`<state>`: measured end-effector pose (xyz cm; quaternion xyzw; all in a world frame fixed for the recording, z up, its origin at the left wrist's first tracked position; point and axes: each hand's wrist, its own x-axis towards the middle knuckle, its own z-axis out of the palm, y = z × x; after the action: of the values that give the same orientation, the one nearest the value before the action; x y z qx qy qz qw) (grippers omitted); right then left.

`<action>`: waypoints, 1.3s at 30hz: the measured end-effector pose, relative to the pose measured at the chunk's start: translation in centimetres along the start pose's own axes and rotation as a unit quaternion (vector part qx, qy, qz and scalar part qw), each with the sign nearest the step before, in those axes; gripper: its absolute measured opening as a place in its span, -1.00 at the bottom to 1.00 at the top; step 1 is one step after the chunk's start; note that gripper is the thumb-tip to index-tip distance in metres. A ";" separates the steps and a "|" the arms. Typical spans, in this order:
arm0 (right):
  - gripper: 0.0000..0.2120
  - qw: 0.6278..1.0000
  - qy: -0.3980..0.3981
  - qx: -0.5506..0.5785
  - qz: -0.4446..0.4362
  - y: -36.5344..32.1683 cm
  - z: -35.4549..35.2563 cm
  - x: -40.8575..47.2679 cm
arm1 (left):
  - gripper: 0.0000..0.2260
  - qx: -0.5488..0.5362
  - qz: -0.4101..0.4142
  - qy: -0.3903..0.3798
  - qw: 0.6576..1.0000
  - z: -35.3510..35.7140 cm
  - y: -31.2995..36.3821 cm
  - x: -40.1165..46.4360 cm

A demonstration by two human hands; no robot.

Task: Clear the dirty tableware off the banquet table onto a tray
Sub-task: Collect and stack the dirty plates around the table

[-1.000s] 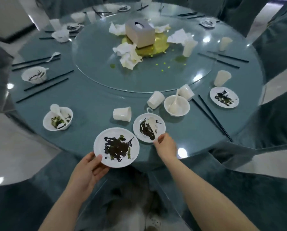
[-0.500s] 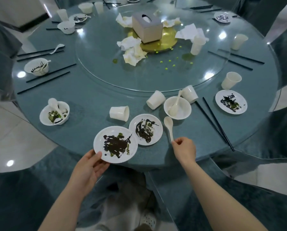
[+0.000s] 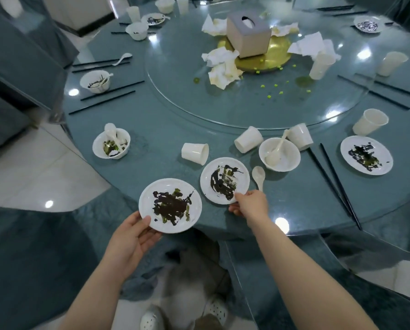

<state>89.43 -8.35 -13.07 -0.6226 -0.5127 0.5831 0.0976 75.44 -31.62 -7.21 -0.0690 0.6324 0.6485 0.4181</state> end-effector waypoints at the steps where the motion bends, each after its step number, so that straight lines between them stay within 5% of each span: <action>1: -0.91 1.000 -0.009 0.014 -0.004 -0.1 0.1 -0.4 | -0.83 -0.002 0.004 0.002 1.000 -0.5 0.0 -0.3; 9: -0.91 0.993 -0.016 0.074 -0.087 0.2 0.0 -7.1 | -0.75 0.016 0.035 -0.008 0.999 -2.8 -0.2 -2.6; 16: -0.98 0.988 0.003 0.030 -0.149 3.7 0.1 -16.1 | -0.80 0.025 0.037 -0.106 0.993 -5.0 -1.0 -7.0; 22: -0.83 0.981 0.009 0.063 -0.182 8.5 -1.2 -23.4 | -0.81 0.069 0.024 -0.225 0.972 -5.7 -4.3 -10.9; 33: -0.88 0.949 0.171 0.171 -0.202 13.5 -18.2 -29.8 | -0.84 0.117 0.009 -0.379 0.918 7.6 -9.2 -20.2; 39: -0.91 0.939 0.174 0.223 -0.197 17.3 -29.7 -30.5 | -0.85 0.114 -0.004 -0.404 0.908 17.2 -15.2 -25.8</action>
<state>129.30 -24.96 2.52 -0.5632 -0.4571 0.5343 0.4341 109.05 -30.53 0.44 0.2443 0.4790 0.5424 0.6455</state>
